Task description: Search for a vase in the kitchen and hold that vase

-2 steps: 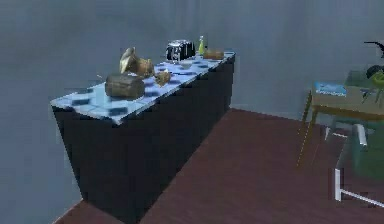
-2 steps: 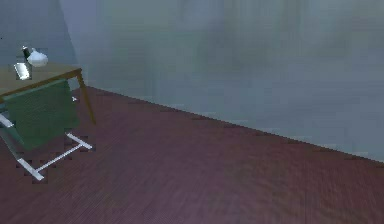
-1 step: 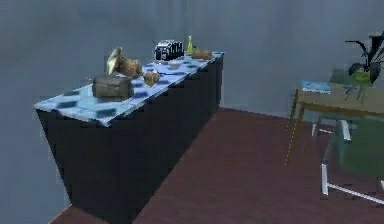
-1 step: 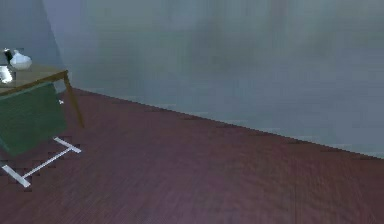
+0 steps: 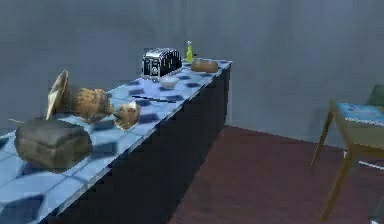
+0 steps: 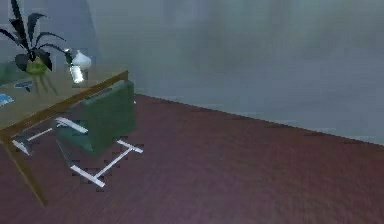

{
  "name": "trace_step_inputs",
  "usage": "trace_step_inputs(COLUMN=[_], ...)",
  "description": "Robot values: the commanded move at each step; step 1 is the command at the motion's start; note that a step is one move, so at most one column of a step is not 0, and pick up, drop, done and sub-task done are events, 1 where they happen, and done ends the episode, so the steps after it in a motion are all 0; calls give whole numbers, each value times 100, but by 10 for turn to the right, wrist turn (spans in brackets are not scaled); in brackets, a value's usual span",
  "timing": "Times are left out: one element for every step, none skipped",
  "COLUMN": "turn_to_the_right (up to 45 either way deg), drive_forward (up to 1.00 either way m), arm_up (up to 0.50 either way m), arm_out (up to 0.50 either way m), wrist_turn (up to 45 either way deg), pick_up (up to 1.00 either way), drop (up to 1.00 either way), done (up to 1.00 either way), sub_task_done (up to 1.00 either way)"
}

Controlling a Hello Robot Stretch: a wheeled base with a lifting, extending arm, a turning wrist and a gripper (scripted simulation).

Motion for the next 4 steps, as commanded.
trace_step_inputs(turn_to_the_right=[300,0,-450,-450], drive_forward=[0,5,0,0], arm_up=[0,0,0,0], arm_out=[0,0,0,0], wrist_turn=[0,0,0,0], pick_up=[0,0,0,0], drop=[0,0,0,0], done=[0,0,0,0], sub_task_done=[0,0,0,0])
